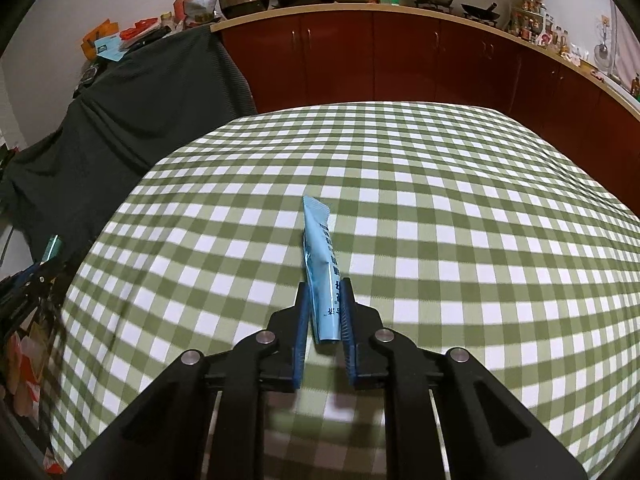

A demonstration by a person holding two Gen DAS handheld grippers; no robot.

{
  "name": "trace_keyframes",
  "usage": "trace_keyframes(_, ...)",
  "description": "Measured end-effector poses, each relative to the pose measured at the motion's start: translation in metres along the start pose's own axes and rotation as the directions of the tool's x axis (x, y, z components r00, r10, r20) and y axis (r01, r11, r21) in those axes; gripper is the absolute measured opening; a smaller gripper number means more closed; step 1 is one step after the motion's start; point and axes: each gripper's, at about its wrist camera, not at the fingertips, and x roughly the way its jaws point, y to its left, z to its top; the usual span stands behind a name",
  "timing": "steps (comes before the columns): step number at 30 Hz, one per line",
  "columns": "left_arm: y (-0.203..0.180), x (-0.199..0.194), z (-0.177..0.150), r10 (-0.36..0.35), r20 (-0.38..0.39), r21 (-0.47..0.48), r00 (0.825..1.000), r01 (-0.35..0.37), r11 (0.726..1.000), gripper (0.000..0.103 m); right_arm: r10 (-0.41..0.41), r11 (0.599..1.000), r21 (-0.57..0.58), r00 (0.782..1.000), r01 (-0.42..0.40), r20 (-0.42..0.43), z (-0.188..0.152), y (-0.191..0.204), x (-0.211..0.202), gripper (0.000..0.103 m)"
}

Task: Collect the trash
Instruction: 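Carry the green tube and blue tube over the black bin with both tools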

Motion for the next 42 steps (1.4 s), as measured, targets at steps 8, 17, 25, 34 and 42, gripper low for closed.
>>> trace_keyframes(8,0.001,-0.019,-0.015,-0.008,0.001,0.001,1.000,0.008,1.000,0.023,0.026,1.000,-0.010,1.000,-0.026,0.010,-0.015,0.013,-0.016,0.016)
trace_keyframes(17,0.014,-0.042,-0.032,0.012,0.020,-0.014,1.000,-0.012,1.000,0.023,0.091,0.994,-0.057,0.995,-0.089,0.037,-0.026,0.049,-0.033,0.016)
trace_keyframes(25,0.038,-0.060,-0.041,0.057,0.036,-0.047,0.998,-0.055,0.997,0.023,0.172,0.977,-0.132,0.984,-0.165,0.044,-0.030,0.099,-0.042,0.016)
trace_keyframes(34,0.075,-0.075,-0.045,0.115,0.064,-0.101,0.991,-0.108,0.989,0.023,0.257,0.947,-0.213,0.965,-0.240,0.056,-0.030,0.155,-0.048,0.016)
trace_keyframes(42,0.105,-0.074,-0.041,0.161,0.077,-0.153,0.984,-0.148,0.977,0.023,0.319,0.915,-0.281,0.946,-0.290,0.061,-0.019,0.198,-0.046,0.016)
